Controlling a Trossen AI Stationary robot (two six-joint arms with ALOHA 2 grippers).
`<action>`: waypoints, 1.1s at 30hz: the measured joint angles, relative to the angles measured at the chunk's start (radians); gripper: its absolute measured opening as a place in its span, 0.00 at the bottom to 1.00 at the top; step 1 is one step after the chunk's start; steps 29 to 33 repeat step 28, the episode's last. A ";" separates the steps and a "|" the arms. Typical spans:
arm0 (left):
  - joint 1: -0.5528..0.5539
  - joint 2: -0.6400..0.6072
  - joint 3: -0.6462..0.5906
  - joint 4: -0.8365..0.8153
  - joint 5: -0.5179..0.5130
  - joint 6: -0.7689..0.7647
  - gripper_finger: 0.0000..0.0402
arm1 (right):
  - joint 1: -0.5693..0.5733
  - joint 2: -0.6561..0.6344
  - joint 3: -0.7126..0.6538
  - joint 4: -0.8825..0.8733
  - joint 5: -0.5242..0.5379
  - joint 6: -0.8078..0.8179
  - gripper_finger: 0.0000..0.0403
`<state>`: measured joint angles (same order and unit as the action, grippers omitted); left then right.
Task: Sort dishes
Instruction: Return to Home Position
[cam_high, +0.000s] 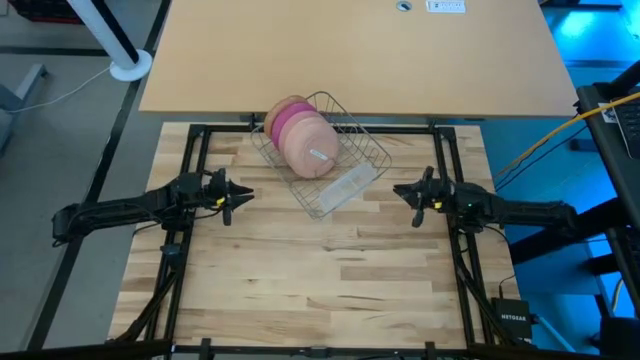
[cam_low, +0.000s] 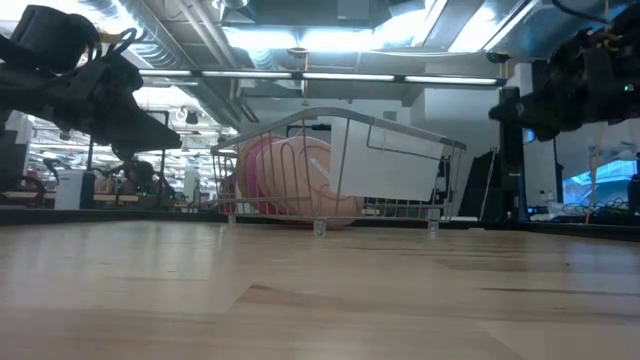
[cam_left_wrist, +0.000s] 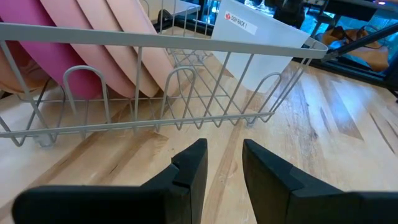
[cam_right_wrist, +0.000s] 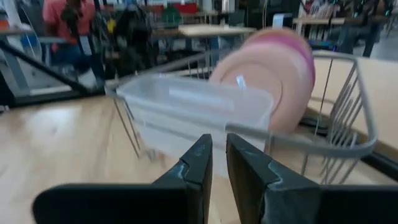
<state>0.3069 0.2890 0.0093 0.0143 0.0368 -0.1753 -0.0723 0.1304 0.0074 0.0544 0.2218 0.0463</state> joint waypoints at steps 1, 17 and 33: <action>0.000 0.000 0.000 0.000 0.000 0.000 0.23 | 0.000 -0.020 0.000 0.000 0.000 0.000 0.13; 0.000 0.000 0.000 0.000 0.000 0.000 0.23 | 0.000 -0.128 0.000 0.002 0.003 0.000 0.13; 0.000 0.000 0.000 -0.001 0.000 0.000 0.23 | 0.000 -0.128 0.000 0.002 0.003 0.000 0.13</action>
